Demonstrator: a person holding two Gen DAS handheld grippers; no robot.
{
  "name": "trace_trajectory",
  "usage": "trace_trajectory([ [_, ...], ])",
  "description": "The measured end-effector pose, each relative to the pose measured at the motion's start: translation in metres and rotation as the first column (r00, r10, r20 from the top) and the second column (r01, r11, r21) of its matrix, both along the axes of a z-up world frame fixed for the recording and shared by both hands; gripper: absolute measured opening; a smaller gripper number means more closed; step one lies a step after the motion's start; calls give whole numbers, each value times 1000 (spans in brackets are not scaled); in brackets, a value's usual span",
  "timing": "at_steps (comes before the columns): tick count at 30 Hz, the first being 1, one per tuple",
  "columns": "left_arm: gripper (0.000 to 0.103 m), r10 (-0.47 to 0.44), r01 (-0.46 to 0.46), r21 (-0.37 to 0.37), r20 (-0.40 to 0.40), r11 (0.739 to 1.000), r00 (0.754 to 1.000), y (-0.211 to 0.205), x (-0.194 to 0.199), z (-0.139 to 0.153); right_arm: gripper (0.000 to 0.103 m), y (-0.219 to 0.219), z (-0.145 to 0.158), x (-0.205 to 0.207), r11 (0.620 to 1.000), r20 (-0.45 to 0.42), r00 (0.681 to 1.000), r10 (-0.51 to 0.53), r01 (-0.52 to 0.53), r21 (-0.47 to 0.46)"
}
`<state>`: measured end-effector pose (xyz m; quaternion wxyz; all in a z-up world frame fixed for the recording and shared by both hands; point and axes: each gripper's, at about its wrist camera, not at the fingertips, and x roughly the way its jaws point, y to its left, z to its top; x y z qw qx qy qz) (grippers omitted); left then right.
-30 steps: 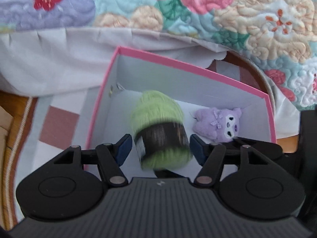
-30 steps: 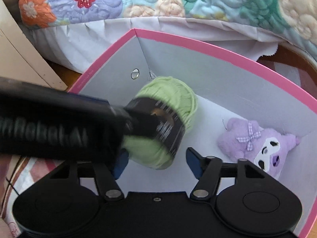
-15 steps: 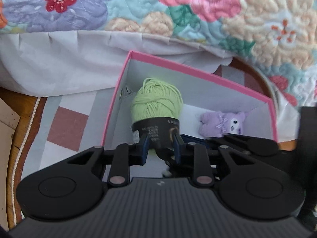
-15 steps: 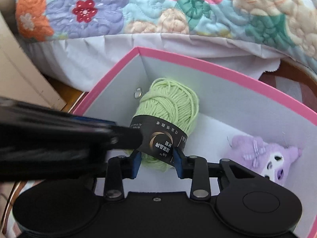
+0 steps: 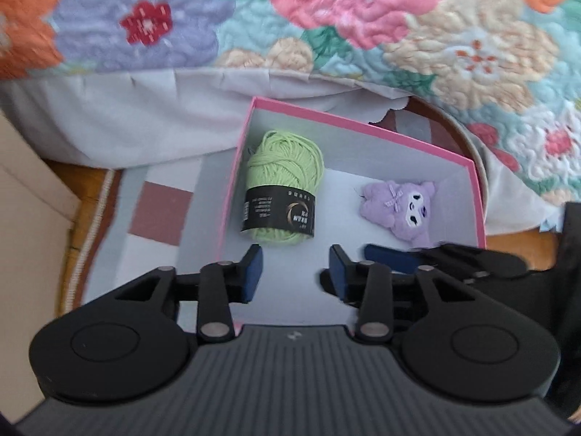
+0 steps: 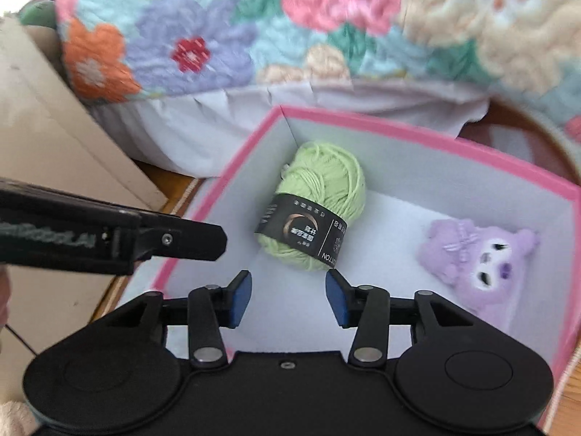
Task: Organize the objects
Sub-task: 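Lift the left tool out of the box and back over the rug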
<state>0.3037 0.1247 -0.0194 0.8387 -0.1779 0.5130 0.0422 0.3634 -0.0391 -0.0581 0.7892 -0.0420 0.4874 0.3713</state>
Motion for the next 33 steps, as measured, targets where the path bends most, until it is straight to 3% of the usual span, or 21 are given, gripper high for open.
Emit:
trace_trajectory([
  [4, 56, -17, 16, 28, 9, 999, 1000, -5, -26, 30, 63, -20, 44, -28, 999, 42, 999, 10, -12, 35],
  [10, 67, -55, 56, -19, 30, 998, 998, -20, -71, 71, 78, -53, 93, -75, 998, 98, 995, 13, -19, 55],
  [19, 75, -113, 112, 28, 47, 993, 992, -51, -148, 119, 82, -101, 141, -156, 999, 98, 995, 30, -34, 34],
  [26, 81, -138, 132, 92, 61, 987, 989, -75, -204, 136, 89, -132, 142, -210, 996, 85, 993, 85, -83, -22],
  [33, 86, -208, 207, 80, 5, 975, 978, -102, -238, 120, 90, -169, 115, -245, 994, 41, 995, 90, -88, -61],
])
